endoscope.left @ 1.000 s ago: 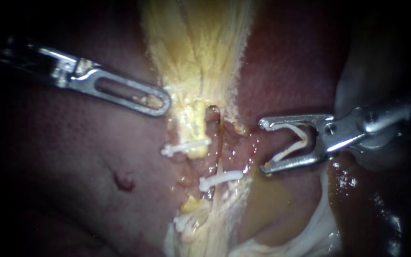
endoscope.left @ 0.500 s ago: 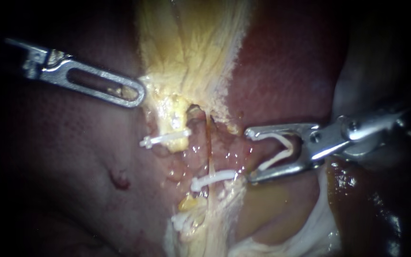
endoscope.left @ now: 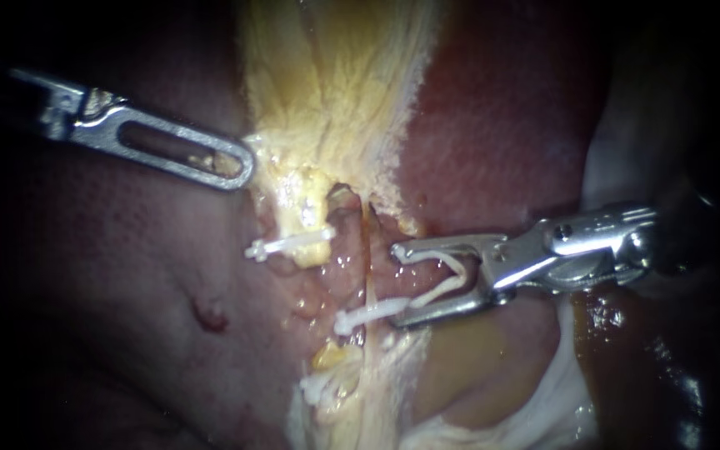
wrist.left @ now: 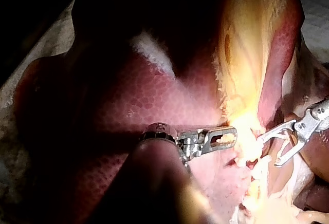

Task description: Clipping second clip right tube

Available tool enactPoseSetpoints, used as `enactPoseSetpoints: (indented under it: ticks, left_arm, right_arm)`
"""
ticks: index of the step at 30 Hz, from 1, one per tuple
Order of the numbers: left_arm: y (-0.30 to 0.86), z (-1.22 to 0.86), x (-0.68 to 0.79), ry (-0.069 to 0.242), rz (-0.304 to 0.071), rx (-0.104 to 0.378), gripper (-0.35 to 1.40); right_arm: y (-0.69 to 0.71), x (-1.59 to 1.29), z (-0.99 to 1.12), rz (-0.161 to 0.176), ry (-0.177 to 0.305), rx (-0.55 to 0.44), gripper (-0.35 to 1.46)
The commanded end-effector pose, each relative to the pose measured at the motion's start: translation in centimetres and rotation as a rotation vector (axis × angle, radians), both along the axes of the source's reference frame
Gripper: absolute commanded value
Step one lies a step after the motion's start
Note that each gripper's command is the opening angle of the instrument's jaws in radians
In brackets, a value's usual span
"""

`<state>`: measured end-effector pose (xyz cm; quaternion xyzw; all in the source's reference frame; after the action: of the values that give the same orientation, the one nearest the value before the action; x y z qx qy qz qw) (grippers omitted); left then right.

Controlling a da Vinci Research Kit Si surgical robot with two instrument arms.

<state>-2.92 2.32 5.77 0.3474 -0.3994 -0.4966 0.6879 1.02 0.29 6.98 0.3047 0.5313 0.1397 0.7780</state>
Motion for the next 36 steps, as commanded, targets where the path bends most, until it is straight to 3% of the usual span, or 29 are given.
enactPoseSetpoints:
  ticks: [1,19,22,36]
  left_arm:
    - [0.0,0.0,0.0,0.0,0.0,0.0,-0.35]
    - [-0.01,0.01,0.0,0.001,0.0,-0.001,-0.35]
    - [-0.01,0.01,0.0,0.001,0.0,-0.001,-0.35]
    - [-0.01,0.01,0.0,0.001,0.0,-0.001,-0.35]
  right_arm:
    - [-0.01,0.03,0.03,0.003,0.01,0.01,0.49]
    - [-0.11,0.4,0.22,0.024,0.127,0.208,0.49]
    - [-0.13,0.44,0.23,0.011,0.131,0.218,0.49]
    - [-0.17,0.5,0.21,0.022,0.156,0.26,0.48]
